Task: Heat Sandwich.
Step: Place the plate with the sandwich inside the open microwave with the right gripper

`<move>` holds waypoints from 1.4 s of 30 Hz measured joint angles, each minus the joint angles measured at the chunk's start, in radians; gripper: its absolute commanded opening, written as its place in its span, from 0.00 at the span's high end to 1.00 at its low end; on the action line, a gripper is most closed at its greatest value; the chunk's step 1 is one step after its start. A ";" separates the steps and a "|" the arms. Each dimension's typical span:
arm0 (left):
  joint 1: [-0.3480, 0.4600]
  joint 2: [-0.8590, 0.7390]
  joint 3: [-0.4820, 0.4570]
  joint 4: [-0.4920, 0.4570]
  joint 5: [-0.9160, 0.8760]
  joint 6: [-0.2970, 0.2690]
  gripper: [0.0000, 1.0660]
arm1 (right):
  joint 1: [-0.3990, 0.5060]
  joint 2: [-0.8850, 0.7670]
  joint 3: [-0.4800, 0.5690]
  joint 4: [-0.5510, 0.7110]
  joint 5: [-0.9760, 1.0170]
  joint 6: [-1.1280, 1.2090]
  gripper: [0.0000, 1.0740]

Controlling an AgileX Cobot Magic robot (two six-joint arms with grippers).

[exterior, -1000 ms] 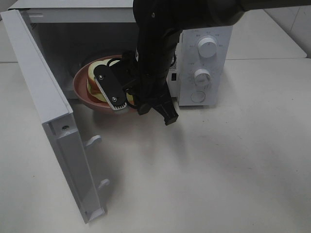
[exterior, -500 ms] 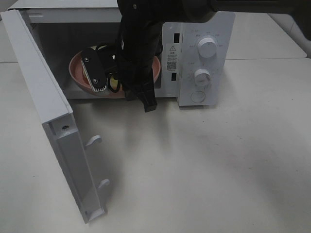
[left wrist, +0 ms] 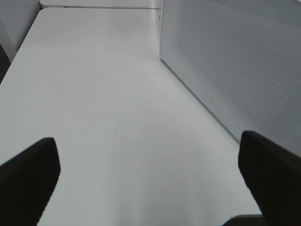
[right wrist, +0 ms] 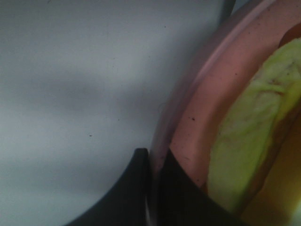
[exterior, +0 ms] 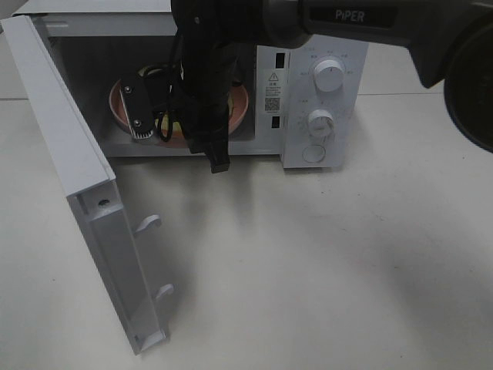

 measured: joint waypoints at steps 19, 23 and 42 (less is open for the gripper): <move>0.000 0.000 0.000 0.000 0.000 0.000 0.08 | -0.024 0.034 -0.034 -0.015 -0.058 0.025 0.95; 0.000 0.000 0.000 0.000 0.000 0.000 0.08 | -0.024 0.035 -0.034 -0.015 -0.064 0.025 0.92; 0.000 0.000 0.000 0.000 0.000 0.000 0.08 | -0.024 0.037 -0.037 -0.019 -0.090 0.083 0.43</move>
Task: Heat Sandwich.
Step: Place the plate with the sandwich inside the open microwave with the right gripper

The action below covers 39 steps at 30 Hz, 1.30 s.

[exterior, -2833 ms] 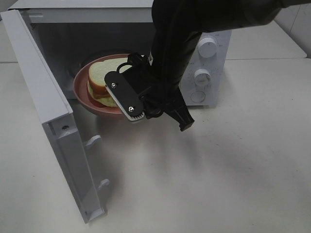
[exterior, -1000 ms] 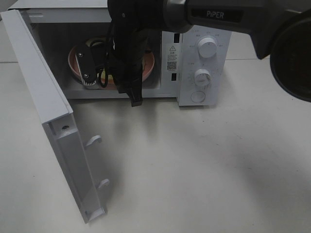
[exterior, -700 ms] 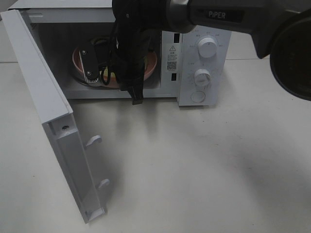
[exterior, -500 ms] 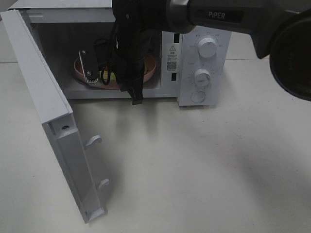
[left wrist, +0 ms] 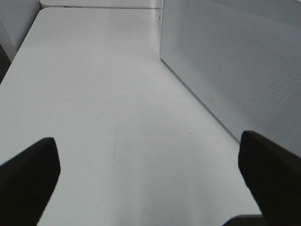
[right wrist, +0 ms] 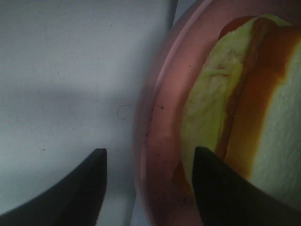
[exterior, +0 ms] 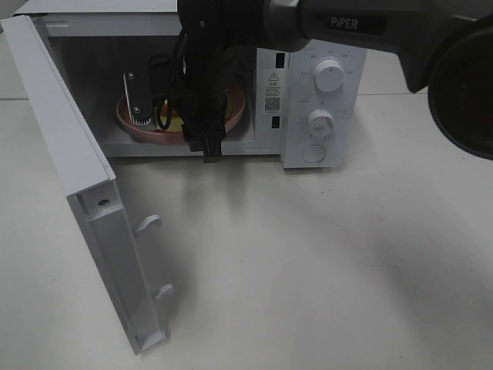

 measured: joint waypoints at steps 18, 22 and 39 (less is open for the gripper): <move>0.000 0.000 0.000 0.000 0.000 0.000 0.08 | 0.000 -0.008 0.008 0.000 -0.041 0.101 0.37; 0.000 0.000 0.000 0.000 0.000 0.000 0.08 | 0.000 -0.035 0.049 0.000 -0.079 0.117 0.36; 0.000 0.000 0.000 0.000 0.000 0.000 0.08 | 0.020 -0.170 0.266 -0.044 -0.167 0.210 0.30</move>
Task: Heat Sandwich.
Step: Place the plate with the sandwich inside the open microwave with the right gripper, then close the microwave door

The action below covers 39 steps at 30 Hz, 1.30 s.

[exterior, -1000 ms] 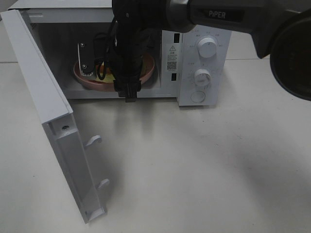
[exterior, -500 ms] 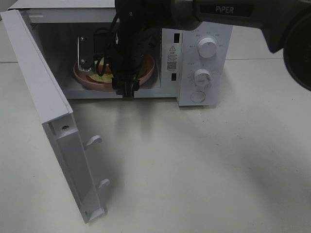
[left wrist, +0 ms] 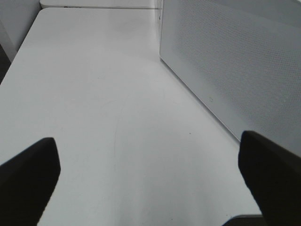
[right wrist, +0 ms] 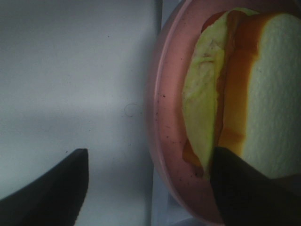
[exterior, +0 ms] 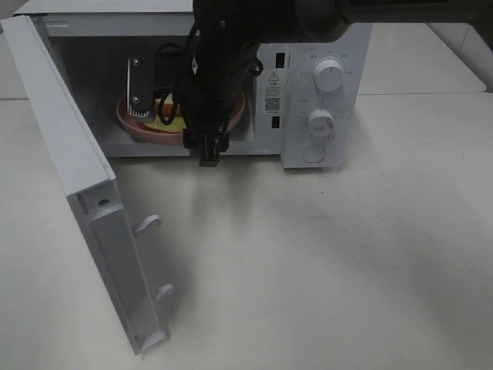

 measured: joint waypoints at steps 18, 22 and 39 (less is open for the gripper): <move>0.000 0.000 0.000 0.000 0.000 0.000 0.08 | 0.016 -0.183 0.274 -0.037 -0.087 0.120 0.27; 0.000 0.000 0.000 0.000 0.000 0.000 0.08 | 0.016 -0.234 0.337 -0.037 -0.094 0.121 0.29; 0.000 0.000 0.000 0.000 0.000 0.000 0.08 | 0.016 -0.447 0.593 -0.037 -0.102 0.243 0.29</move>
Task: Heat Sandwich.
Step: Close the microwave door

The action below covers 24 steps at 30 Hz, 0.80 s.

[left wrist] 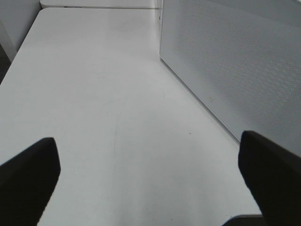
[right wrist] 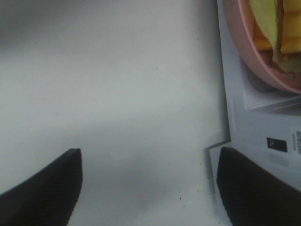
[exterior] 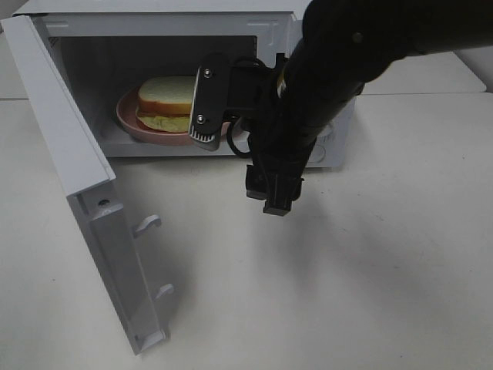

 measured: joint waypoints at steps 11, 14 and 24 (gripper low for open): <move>0.000 0.000 0.000 0.000 0.000 0.000 0.08 | 0.000 -0.184 0.200 0.001 -0.001 0.193 0.29; 0.000 0.000 0.000 0.000 0.000 0.000 0.08 | 0.000 -0.236 0.253 0.001 -0.001 0.242 0.29; 0.000 0.000 0.000 0.000 0.000 0.000 0.08 | 0.000 -0.434 0.394 0.001 0.016 0.391 0.29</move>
